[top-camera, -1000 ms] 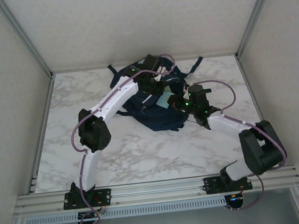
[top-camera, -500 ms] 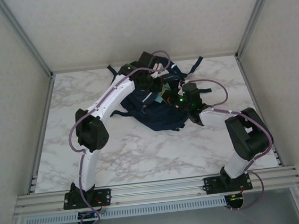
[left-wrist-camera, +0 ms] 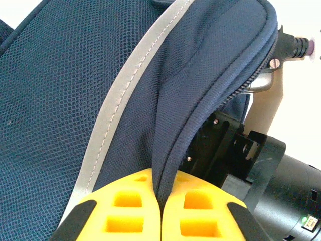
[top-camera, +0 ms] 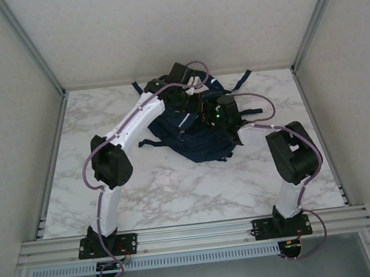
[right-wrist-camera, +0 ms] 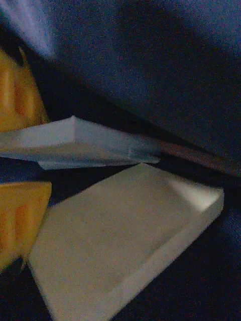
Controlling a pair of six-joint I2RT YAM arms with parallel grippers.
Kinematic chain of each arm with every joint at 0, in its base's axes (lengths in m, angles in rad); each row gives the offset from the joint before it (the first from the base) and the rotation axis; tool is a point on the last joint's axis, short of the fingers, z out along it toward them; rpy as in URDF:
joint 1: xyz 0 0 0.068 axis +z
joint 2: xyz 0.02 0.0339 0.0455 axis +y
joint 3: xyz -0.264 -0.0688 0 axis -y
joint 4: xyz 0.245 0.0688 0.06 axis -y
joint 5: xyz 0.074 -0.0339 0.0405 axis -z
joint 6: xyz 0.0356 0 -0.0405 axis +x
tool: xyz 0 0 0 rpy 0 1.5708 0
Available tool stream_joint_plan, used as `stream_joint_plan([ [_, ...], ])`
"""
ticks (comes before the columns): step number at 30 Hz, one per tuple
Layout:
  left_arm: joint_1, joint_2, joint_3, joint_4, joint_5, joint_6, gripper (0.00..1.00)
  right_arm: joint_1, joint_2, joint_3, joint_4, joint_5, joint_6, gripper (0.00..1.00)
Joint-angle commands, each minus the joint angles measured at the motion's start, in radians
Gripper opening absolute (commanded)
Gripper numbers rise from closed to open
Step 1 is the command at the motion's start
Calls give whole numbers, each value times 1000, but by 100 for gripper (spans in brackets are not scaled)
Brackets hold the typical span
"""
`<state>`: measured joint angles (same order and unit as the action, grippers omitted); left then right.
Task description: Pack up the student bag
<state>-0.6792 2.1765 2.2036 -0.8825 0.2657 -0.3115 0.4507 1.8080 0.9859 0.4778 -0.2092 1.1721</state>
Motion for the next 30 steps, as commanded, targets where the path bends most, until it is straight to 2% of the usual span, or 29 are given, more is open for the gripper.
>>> stream_joint_plan([
  [1,-7,-114,9,80,78,-41,0,7,-38,-16,-60,28,3,42],
  [8,5,-106,-9,114,74,-69,0,-4,-220,-86,-253,109,-99,59],
  [11,7,-101,-13,121,82,-77,0,-8,-264,-84,-323,130,-145,63],
  [13,8,-98,-19,129,91,-85,0,-12,-264,-89,-306,130,-148,63],
  [15,8,-97,-23,135,97,-93,0,-22,-241,-91,-242,95,-131,59],
  [17,8,-97,-25,136,101,-97,0,-30,-197,-89,-152,37,-101,35],
  [18,7,-98,-25,134,102,-97,0,-34,-170,-83,-105,1,-84,27],
  [19,7,-98,-26,131,103,-97,0,-38,-142,-75,-66,-29,-65,22],
  [22,7,-106,-35,131,105,-96,0,-46,-90,-69,25,-65,-35,23],
  [24,7,-113,-48,138,104,-97,0,-46,-84,-71,52,-52,-75,26],
  [30,8,-122,-59,142,111,-95,0,19,-134,63,-342,231,-521,29],
])
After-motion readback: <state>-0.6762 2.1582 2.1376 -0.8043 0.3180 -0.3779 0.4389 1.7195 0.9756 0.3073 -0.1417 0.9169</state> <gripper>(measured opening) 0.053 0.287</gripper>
